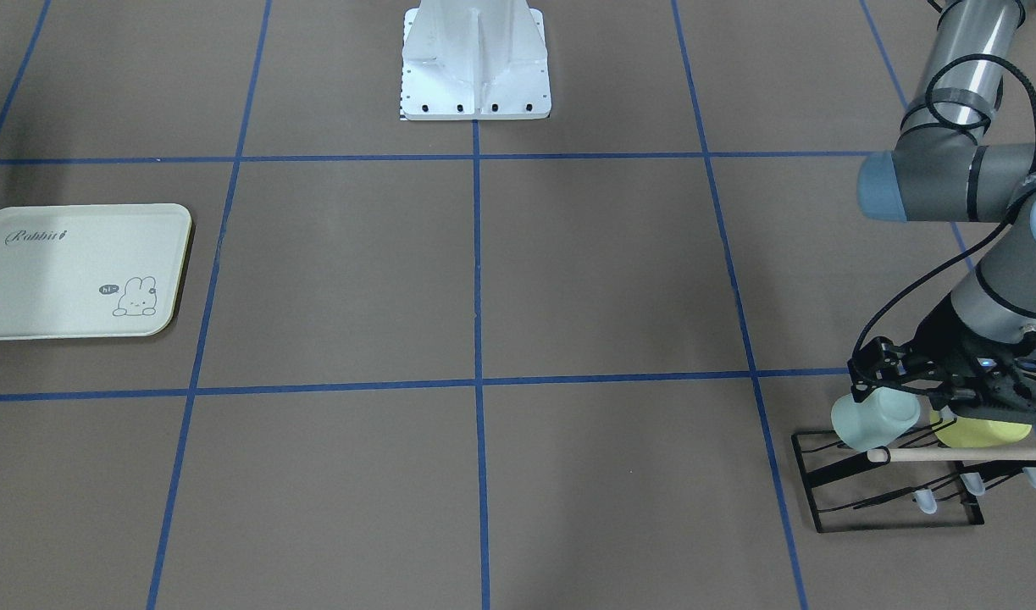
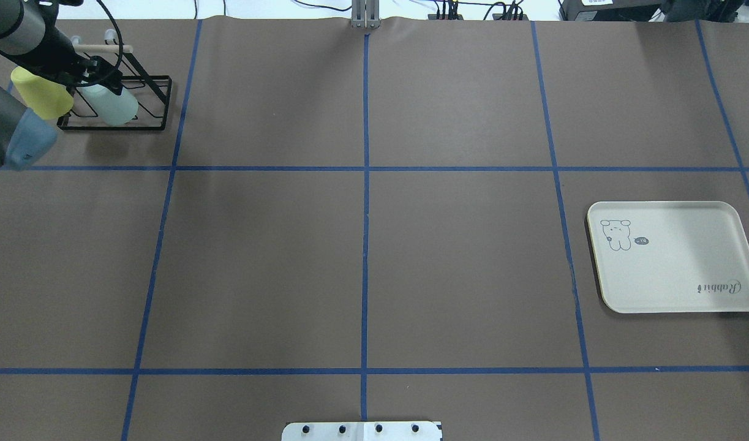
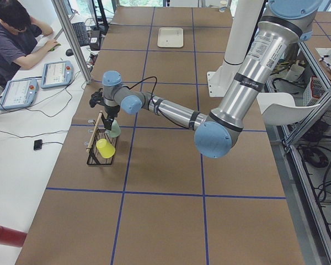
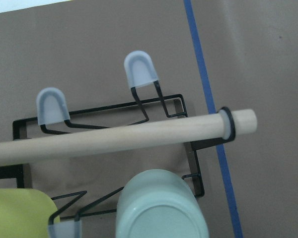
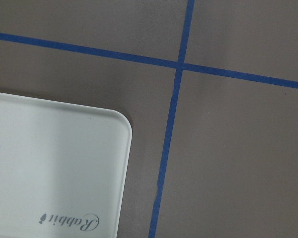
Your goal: Left arm grabs green cup and hands to right arm on tray
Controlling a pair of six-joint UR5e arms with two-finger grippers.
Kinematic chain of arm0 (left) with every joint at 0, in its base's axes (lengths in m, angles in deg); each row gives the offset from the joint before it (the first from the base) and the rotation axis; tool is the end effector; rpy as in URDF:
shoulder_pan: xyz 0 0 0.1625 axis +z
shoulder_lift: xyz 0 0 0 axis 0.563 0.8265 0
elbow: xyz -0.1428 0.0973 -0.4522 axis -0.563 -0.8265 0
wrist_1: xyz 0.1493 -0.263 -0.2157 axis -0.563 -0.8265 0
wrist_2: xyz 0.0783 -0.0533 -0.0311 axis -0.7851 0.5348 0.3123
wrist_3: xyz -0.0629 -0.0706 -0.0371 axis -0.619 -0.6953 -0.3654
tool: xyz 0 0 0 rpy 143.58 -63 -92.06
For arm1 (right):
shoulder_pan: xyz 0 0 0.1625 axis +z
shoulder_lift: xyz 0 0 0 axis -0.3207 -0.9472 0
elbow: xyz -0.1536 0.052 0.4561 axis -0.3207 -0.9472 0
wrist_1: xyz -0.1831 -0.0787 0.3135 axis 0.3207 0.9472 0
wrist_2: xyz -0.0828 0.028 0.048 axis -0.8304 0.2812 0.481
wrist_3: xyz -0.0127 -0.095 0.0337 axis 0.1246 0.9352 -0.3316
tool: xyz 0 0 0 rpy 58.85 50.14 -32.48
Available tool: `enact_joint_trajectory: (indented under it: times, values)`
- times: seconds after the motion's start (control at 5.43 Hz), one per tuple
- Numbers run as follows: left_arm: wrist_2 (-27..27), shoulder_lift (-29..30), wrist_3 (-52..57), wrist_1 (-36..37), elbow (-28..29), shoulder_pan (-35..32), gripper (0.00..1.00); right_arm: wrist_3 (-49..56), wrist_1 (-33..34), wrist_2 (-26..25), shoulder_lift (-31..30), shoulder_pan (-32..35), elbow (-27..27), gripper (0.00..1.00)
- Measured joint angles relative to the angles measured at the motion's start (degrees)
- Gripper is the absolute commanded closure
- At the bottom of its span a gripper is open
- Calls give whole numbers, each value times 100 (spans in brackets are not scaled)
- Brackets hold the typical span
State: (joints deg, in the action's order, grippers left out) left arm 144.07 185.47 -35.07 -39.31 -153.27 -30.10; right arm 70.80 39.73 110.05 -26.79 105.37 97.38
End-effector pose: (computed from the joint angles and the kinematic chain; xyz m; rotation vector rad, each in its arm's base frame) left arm 0.2210 -0.6459 0.5046 0.2821 0.7616 0.0639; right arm 0.0424 -0.3897 0.6787 0.0433 -0.7379 -0.1457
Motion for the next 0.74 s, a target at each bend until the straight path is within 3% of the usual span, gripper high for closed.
enact_joint_trajectory:
  times: [0.18, 0.55, 0.74]
  values:
    - [-27, 14, -3, -3, 38, 45, 1, 4, 0, 0, 0, 0, 0, 0]
    - [-62, 18, 2, -8, 72, 122, 20, 6, 0, 0, 0, -3, 0, 0]
    - [-67, 17, 7, -3, 73, 130, 20, 4, 0, 0, -2, -3, 2, 0]
